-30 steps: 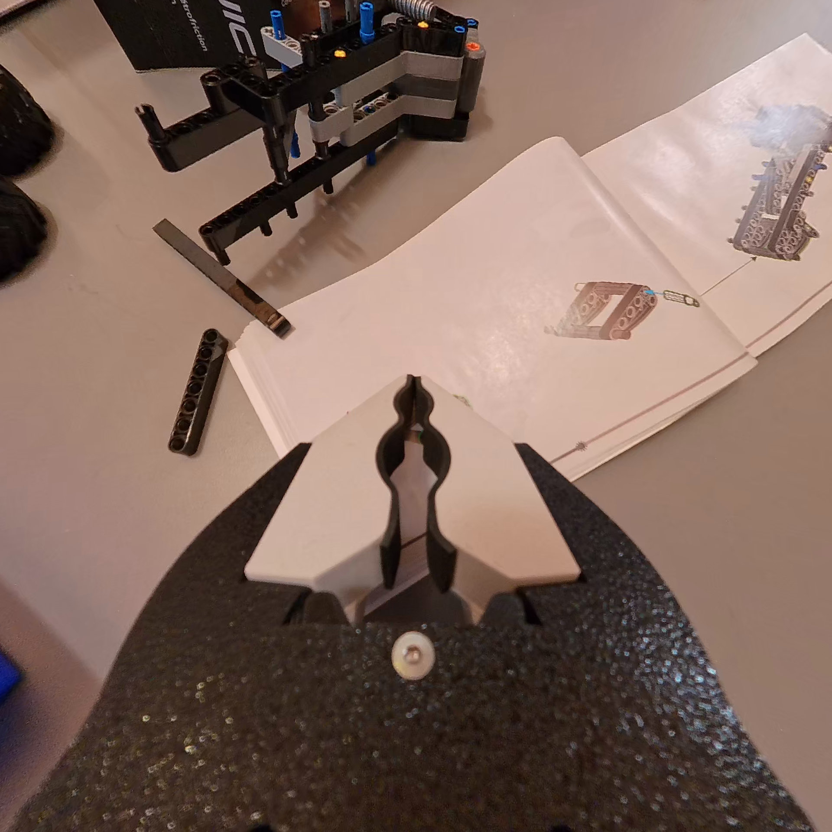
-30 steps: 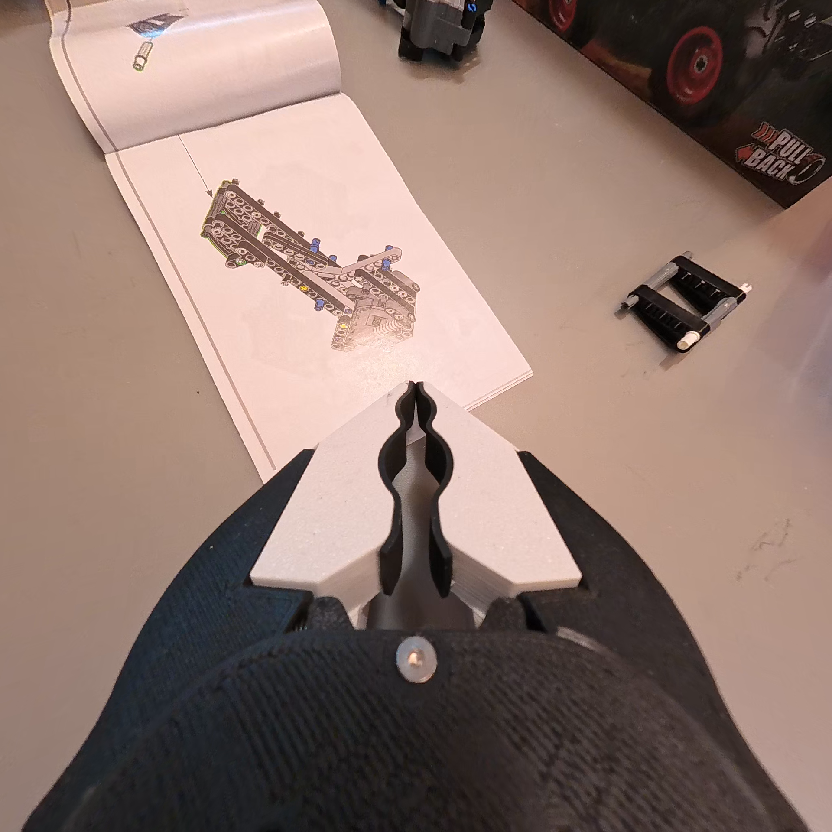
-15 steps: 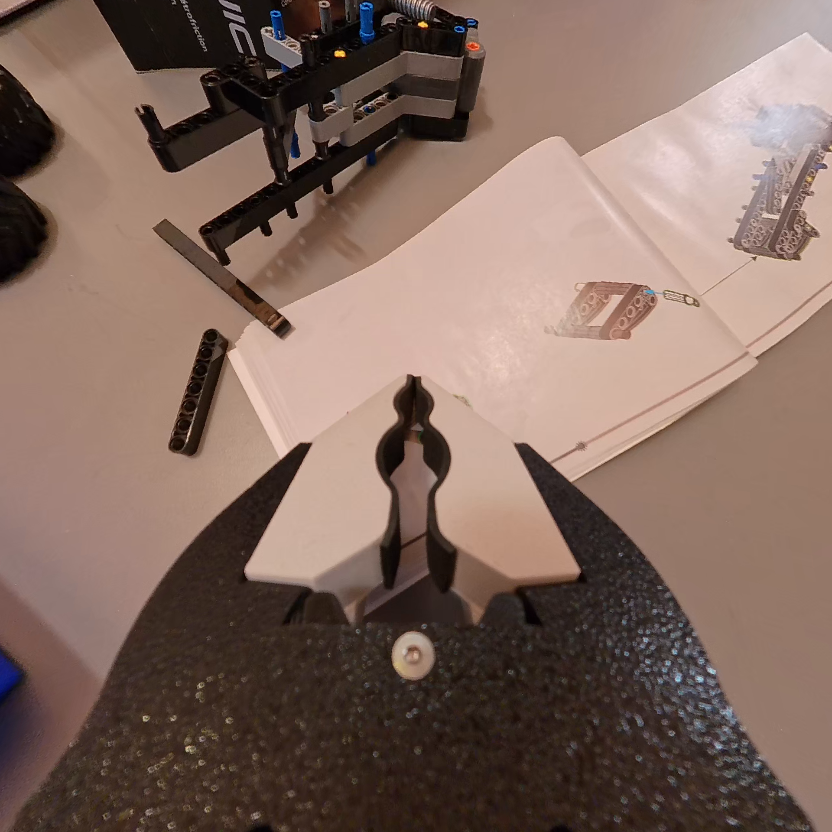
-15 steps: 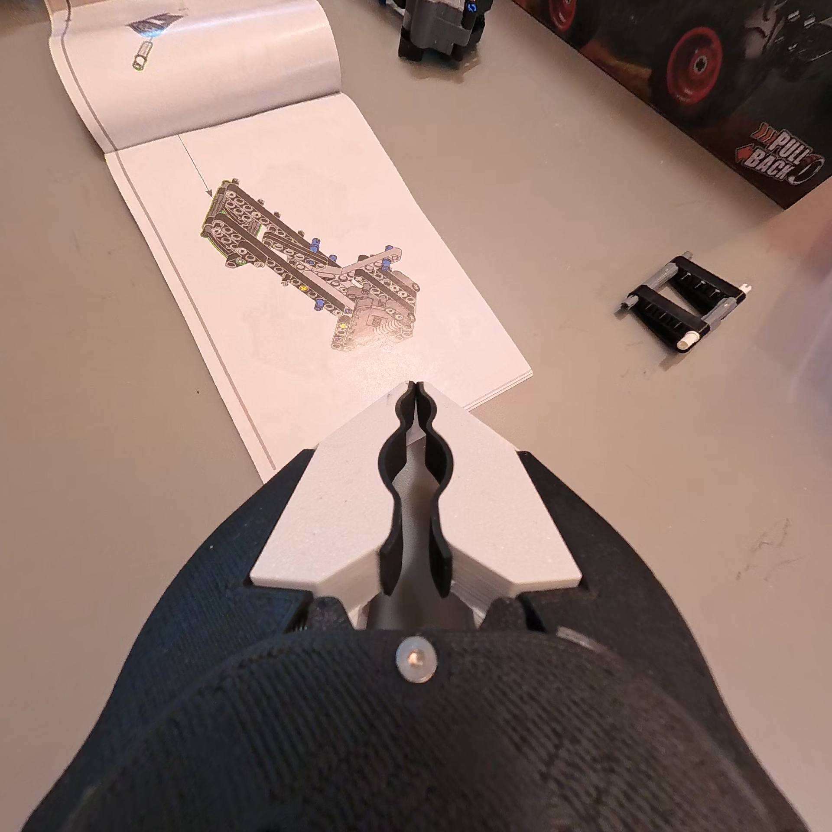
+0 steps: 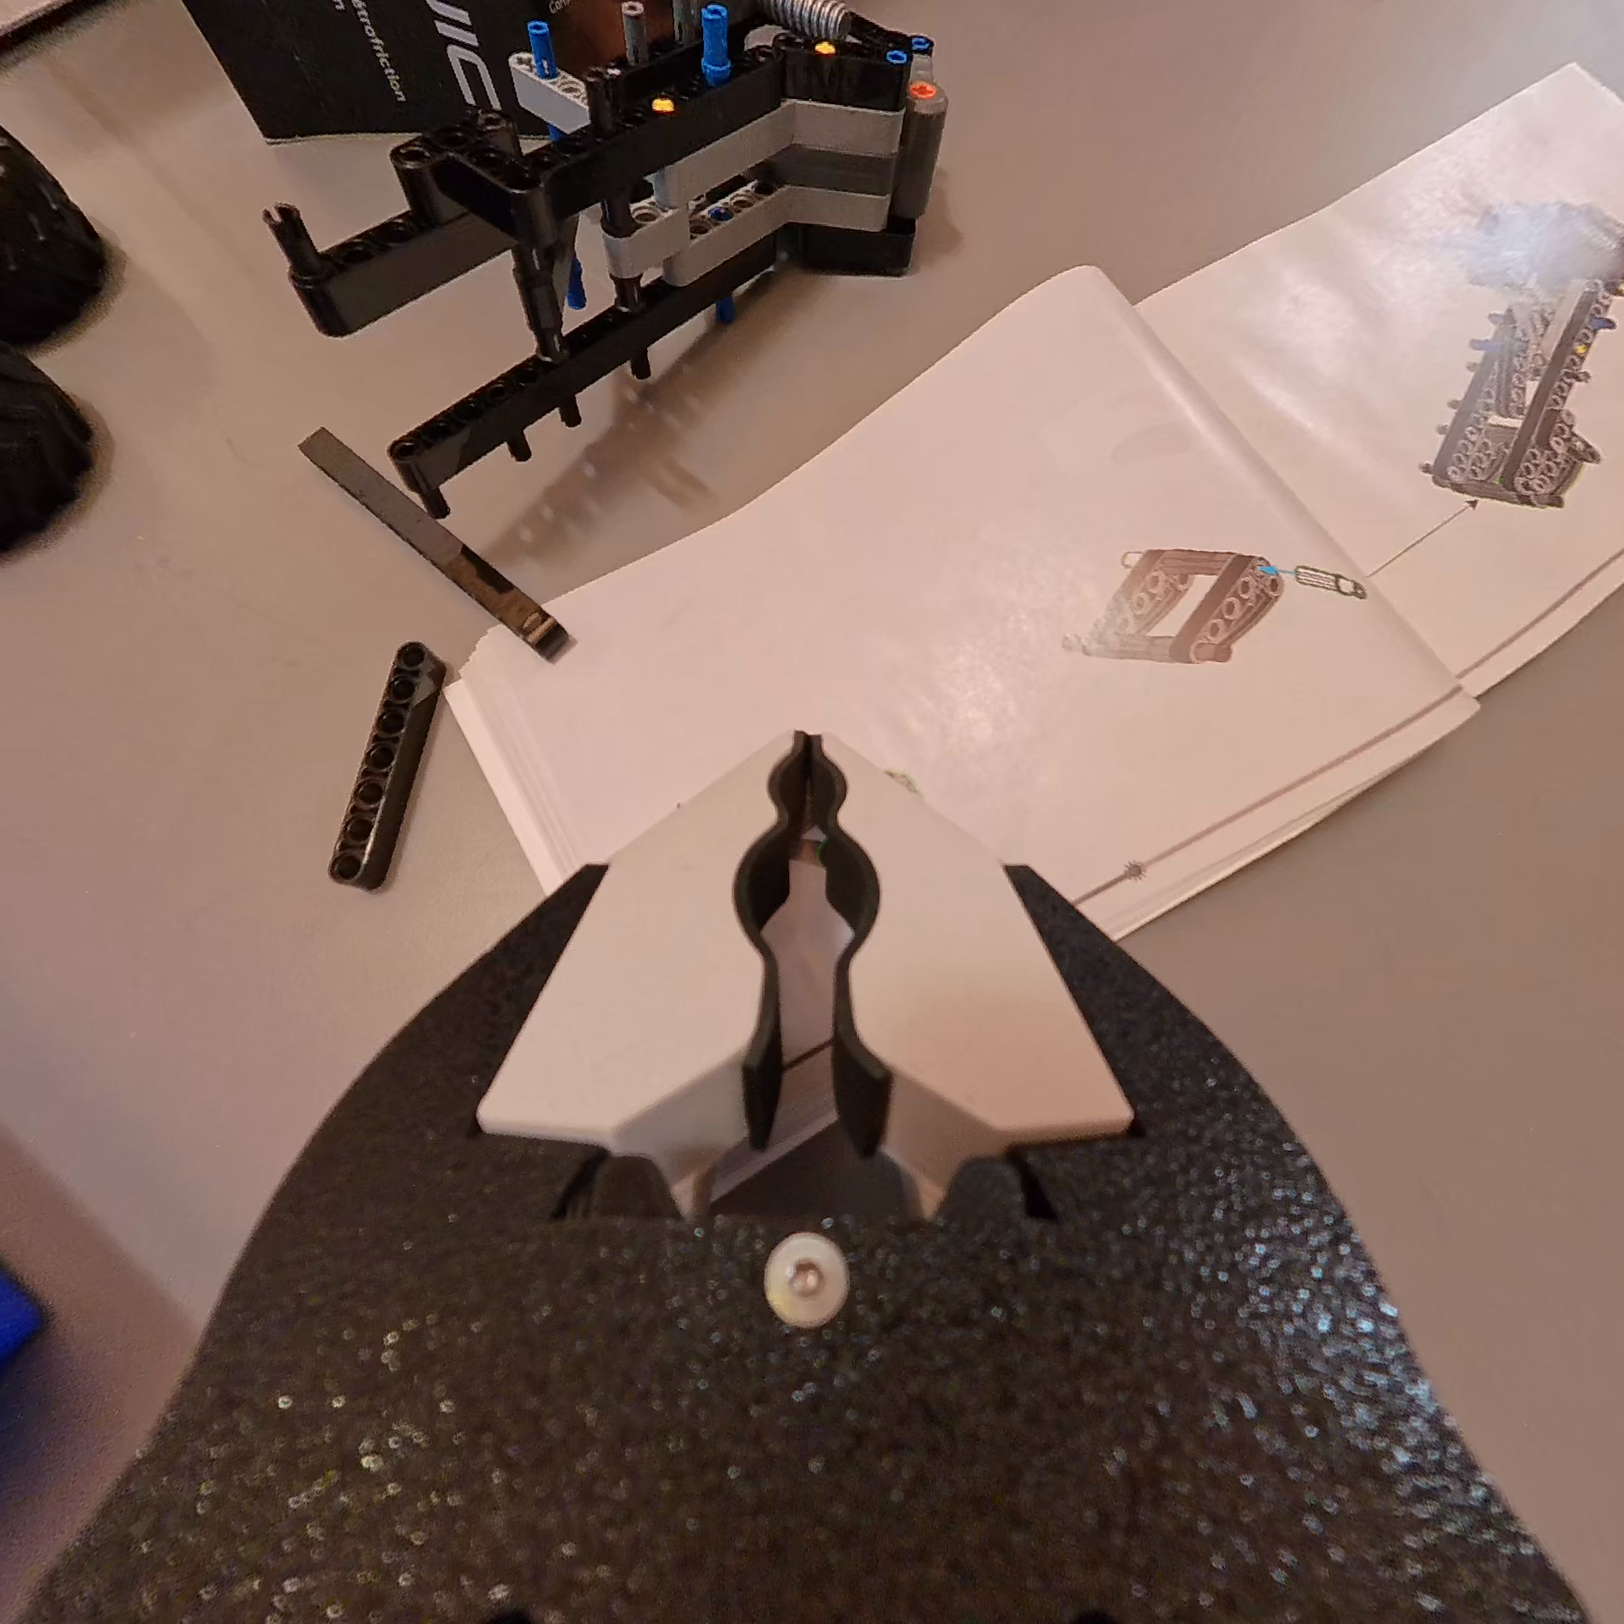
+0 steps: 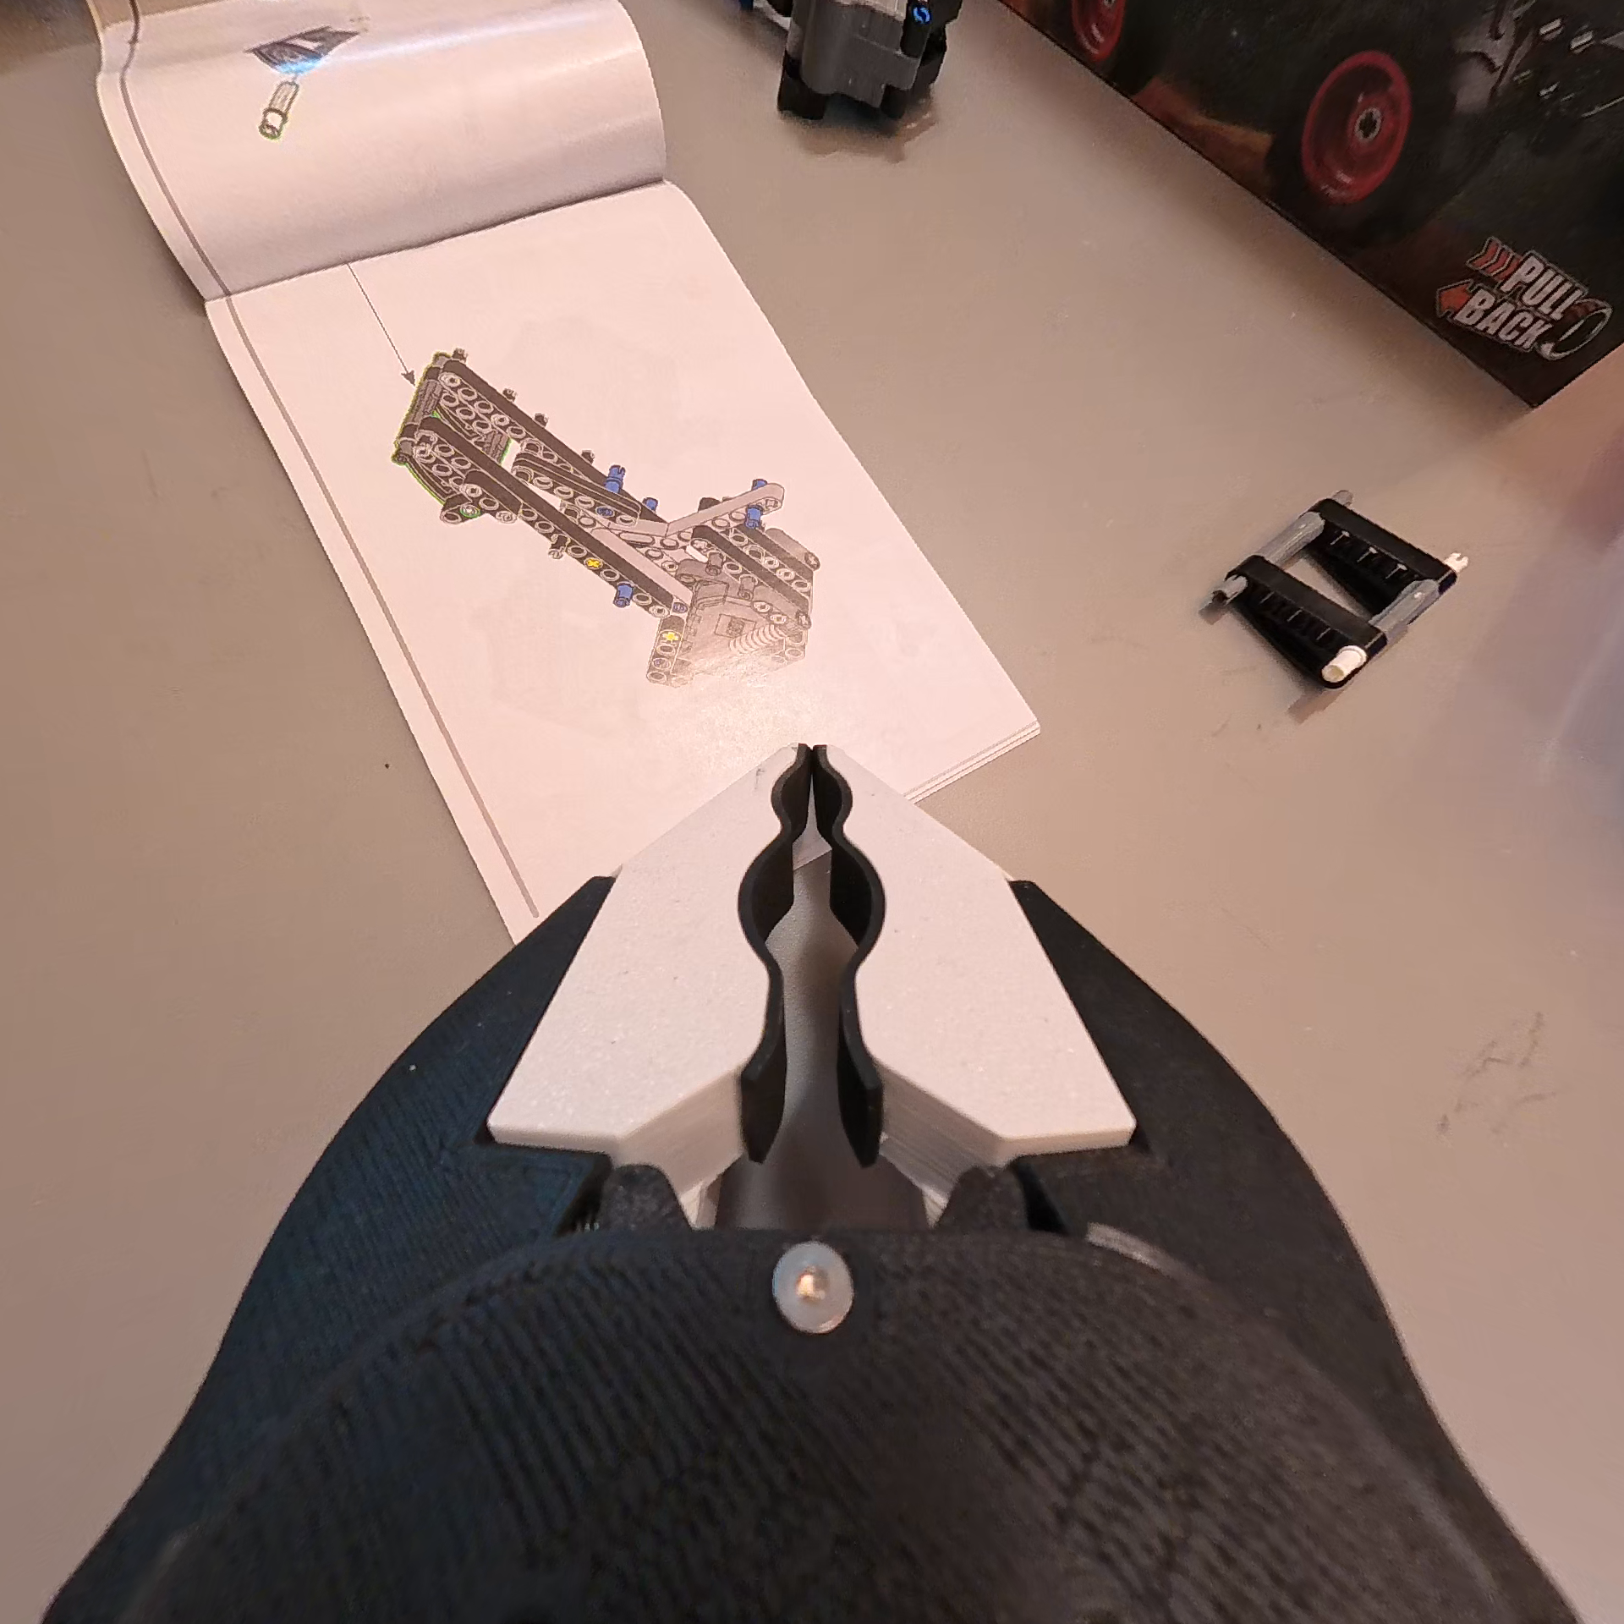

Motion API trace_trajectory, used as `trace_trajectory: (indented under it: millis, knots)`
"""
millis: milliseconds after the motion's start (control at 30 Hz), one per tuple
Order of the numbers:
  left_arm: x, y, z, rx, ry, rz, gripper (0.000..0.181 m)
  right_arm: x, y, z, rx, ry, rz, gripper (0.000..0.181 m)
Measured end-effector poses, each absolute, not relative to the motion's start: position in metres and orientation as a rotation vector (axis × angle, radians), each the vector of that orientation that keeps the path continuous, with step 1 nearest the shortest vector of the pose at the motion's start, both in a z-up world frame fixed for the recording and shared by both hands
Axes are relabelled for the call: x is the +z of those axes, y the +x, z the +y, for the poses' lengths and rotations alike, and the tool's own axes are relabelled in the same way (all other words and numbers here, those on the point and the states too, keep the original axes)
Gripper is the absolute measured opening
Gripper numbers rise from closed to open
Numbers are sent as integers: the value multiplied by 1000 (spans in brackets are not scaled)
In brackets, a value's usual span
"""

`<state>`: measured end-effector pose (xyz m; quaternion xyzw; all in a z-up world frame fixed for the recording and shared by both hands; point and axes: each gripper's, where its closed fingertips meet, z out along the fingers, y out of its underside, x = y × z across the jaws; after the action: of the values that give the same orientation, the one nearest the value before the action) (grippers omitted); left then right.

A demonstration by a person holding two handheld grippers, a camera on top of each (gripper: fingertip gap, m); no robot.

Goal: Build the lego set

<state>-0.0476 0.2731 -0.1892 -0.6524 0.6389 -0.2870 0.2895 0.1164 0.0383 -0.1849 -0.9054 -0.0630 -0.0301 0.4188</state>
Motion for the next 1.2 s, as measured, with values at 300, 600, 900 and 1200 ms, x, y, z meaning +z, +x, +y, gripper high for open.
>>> trace_trajectory:
  millis: [300, 600, 900, 1200]
  knots:
    - [-189, -48, 273, -761, -1738, 1706, 0, -180, 130, 39, -139, -2251, -85, 18]
    - [-189, -47, 273, -752, -1730, 1708, 0, -148, 214, 51, -368, -2135, 207, 42]
    - [-189, -47, 273, -733, -1716, 1711, 0, -130, 279, 109, -449, -2078, 133, 47]
    - [-189, -47, 273, -647, -1652, 1723, 0, -146, 251, 104, -263, -2084, 264, 66]
